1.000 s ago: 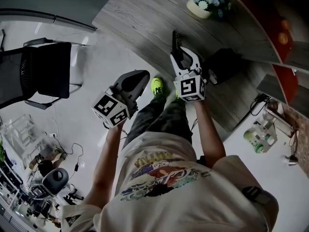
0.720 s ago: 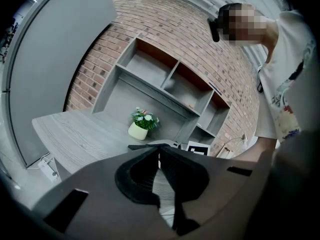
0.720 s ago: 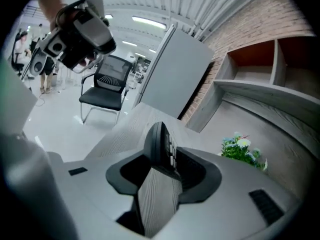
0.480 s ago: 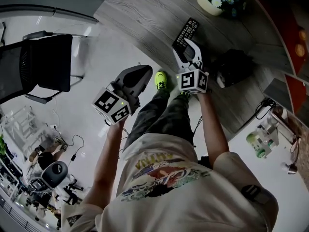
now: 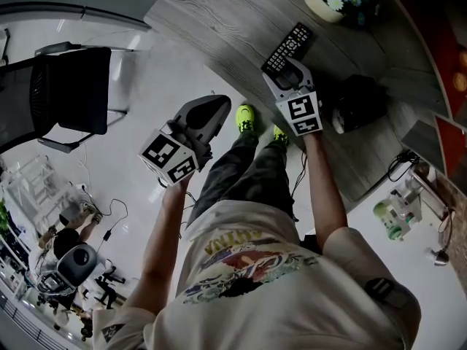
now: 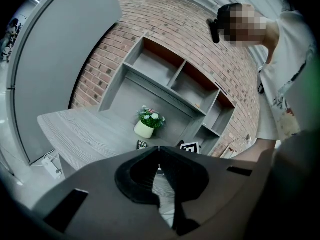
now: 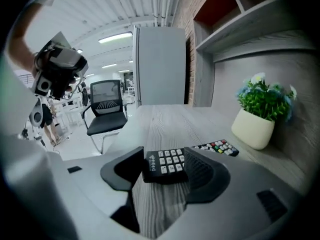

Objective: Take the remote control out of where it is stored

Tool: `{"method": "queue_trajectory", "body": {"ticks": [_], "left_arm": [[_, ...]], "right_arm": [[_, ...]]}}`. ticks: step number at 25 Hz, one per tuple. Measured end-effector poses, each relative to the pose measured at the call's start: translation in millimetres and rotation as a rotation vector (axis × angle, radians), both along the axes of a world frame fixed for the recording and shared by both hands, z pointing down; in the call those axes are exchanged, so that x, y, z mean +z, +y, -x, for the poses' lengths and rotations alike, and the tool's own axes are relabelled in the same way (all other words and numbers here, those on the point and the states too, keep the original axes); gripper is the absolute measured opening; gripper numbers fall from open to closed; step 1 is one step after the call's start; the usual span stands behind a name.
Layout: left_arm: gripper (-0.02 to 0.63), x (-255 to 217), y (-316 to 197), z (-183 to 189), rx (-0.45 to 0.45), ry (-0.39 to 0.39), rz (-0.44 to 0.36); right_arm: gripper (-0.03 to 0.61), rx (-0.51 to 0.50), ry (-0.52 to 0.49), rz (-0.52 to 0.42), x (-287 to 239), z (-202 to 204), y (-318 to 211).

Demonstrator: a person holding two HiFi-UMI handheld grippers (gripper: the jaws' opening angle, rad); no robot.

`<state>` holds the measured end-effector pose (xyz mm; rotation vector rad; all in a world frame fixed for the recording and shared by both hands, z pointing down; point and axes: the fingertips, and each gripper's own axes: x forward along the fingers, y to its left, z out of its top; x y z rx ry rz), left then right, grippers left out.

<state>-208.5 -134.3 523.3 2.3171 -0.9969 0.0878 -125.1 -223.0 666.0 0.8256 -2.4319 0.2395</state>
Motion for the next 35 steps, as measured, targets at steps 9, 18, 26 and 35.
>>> {"method": "queue_trajectory", "body": {"ticks": [9, 18, 26, 35], "left_arm": [[0.006, -7, 2, -3, 0.022, 0.004, -0.017], [0.006, -28, 0, -11, 0.043, 0.016, -0.055], [0.006, -50, 3, -16, 0.057, 0.056, -0.091], [0.006, -82, 14, -21, 0.080, 0.077, -0.131]], "right_arm": [[0.235, 0.016, -0.076, 0.024, -20, 5, 0], [0.232, -0.036, -0.059, 0.005, -56, 19, 16], [0.085, -0.043, -0.017, 0.000, -90, 13, 36], [0.041, -0.016, 0.003, -0.030, -130, -1, 54]]}}
